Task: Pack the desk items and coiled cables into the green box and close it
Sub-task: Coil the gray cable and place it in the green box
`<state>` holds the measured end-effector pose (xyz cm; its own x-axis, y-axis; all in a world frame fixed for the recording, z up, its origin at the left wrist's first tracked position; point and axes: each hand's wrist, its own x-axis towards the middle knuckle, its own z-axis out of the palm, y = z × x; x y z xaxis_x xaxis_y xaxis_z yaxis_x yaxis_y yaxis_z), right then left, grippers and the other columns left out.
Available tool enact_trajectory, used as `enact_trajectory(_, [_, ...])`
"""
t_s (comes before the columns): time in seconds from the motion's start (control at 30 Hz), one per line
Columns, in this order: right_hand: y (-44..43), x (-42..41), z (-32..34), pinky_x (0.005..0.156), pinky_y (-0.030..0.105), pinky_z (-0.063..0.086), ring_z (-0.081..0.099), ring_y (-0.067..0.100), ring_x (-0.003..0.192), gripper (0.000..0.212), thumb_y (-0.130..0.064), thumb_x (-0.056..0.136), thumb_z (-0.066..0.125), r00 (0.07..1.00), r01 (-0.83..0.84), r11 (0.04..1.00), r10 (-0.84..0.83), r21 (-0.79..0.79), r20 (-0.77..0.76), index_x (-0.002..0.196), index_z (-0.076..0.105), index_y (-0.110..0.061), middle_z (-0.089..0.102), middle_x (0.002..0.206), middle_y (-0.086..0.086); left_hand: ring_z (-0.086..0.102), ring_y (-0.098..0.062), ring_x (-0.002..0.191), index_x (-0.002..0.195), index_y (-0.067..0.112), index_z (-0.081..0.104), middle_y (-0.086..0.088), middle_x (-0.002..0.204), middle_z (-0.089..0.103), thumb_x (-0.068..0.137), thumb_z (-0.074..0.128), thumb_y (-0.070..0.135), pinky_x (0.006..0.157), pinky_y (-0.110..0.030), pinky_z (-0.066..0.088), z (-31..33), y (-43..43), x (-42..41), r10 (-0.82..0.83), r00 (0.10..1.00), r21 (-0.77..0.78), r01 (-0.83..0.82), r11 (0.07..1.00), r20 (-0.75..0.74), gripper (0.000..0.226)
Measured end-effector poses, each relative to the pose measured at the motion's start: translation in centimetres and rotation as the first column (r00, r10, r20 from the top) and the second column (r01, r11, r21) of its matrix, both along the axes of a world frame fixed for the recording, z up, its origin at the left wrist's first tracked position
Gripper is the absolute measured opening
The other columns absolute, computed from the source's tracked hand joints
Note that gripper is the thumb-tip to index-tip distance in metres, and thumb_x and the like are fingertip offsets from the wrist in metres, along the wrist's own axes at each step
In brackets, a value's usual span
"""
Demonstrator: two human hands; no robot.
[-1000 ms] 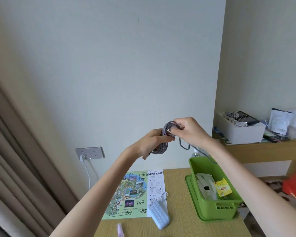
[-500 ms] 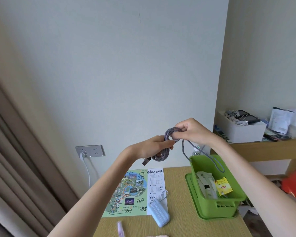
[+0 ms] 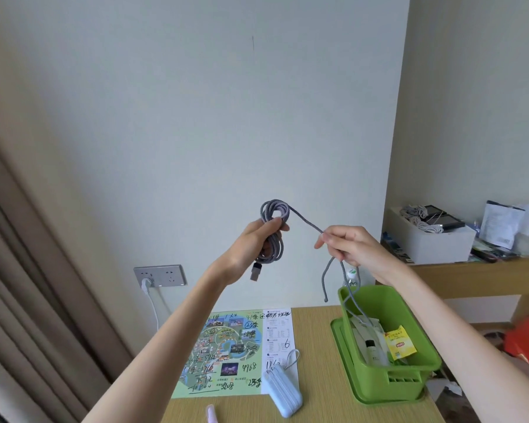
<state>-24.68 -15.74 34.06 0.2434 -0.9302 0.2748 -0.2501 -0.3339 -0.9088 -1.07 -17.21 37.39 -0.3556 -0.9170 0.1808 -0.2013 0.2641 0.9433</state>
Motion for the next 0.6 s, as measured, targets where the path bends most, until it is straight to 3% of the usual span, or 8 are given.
enact_trajectory(0.1, [0.2, 1.6, 0.7, 0.042, 0.011, 0.025, 0.031, 0.003, 0.042, 0.025, -0.017, 0.101, 0.047, 0.998, -0.057, 0.998, 0.058, -0.036, 0.002, 0.108, 0.069, -0.008, 0.04, 0.05, 0.0, 0.033, -0.013, 0.061, 0.108, 0.018, 0.067, -0.007, 0.082, 0.034, 0.102, 0.041, 0.035, 0.058, -0.027, 0.027, -0.3, 0.0, -1.1, 0.017, 0.994, 0.02, -0.015, 1.0, -0.107, 0.031])
enact_trajectory(0.2, [0.4, 2.5, 0.9, 0.046, 0.008, 0.034, 0.03, 0.004, 0.041, 0.024, -0.014, 0.101, 0.048, 0.997, -0.071, 0.995, 0.069, -0.067, -0.031, 0.104, 0.07, -0.006, 0.038, 0.047, 0.003, 0.034, -0.012, 0.058, 0.113, 0.016, 0.068, -0.006, 0.08, 0.034, 0.101, 0.042, 0.034, 0.055, -0.024, 0.029, -0.3, -0.1, -1.7, -0.001, 0.983, 0.078, 0.016, 0.997, -0.185, 0.034])
enact_trajectory(0.3, [0.4, 2.7, 0.6, 0.05, 0.006, 0.035, 0.032, 0.005, 0.042, 0.022, -0.013, 0.099, 0.051, 0.998, -0.06, 0.995, 0.059, -0.083, -0.014, 0.101, 0.071, -0.006, 0.039, 0.046, 0.006, 0.043, -0.008, 0.05, 0.113, 0.012, 0.068, 0.003, 0.065, 0.045, 0.101, 0.042, 0.032, 0.049, -0.016, 0.039, -0.3, 0.0, -2.2, -0.046, 0.971, 0.114, 0.074, 0.991, -0.235, 0.035])
enact_trajectory(0.37, [0.2, 2.6, 0.3, 0.051, 0.009, 0.032, 0.034, 0.008, 0.045, 0.02, -0.013, 0.098, 0.054, 0.998, -0.063, 0.994, 0.062, -0.093, -0.011, 0.1, 0.074, -0.01, 0.045, 0.047, 0.005, 0.053, -0.01, 0.055, 0.113, 0.01, 0.067, 0.006, 0.059, 0.05, 0.1, 0.043, 0.033, 0.056, -0.016, 0.045, -0.3, 0.1, -2.5, -0.056, 0.966, 0.137, 0.093, 0.986, -0.254, 0.036])
enact_trajectory(0.47, [0.0, 2.5, -0.1, 0.062, 0.026, 0.034, 0.04, 0.018, 0.056, 0.02, -0.012, 0.096, 0.058, 0.998, -0.063, 0.989, 0.063, -0.132, -0.005, 0.099, 0.076, -0.018, 0.054, 0.05, 0.005, 0.06, -0.016, 0.062, 0.113, 0.008, 0.067, 0.004, 0.059, 0.048, 0.1, 0.045, 0.033, 0.073, -0.026, 0.05, -0.1, 0.1, -2.8, -0.051, 0.949, 0.155, 0.104, 0.982, -0.311, 0.037])
enact_trajectory(0.6, [-0.1, 2.4, -0.3, 0.069, 0.032, 0.033, 0.043, 0.025, 0.063, 0.02, -0.014, 0.095, 0.06, 0.999, -0.049, 0.987, 0.05, -0.156, 0.002, 0.098, 0.077, -0.023, 0.06, 0.054, 0.007, 0.058, -0.009, 0.049, 0.103, 0.009, 0.066, 0.007, 0.056, 0.053, 0.1, 0.044, 0.032, 0.052, -0.017, 0.047, 0.2, 0.3, -3.1, -0.029, 0.922, 0.174, 0.103, 0.979, -0.385, 0.032])
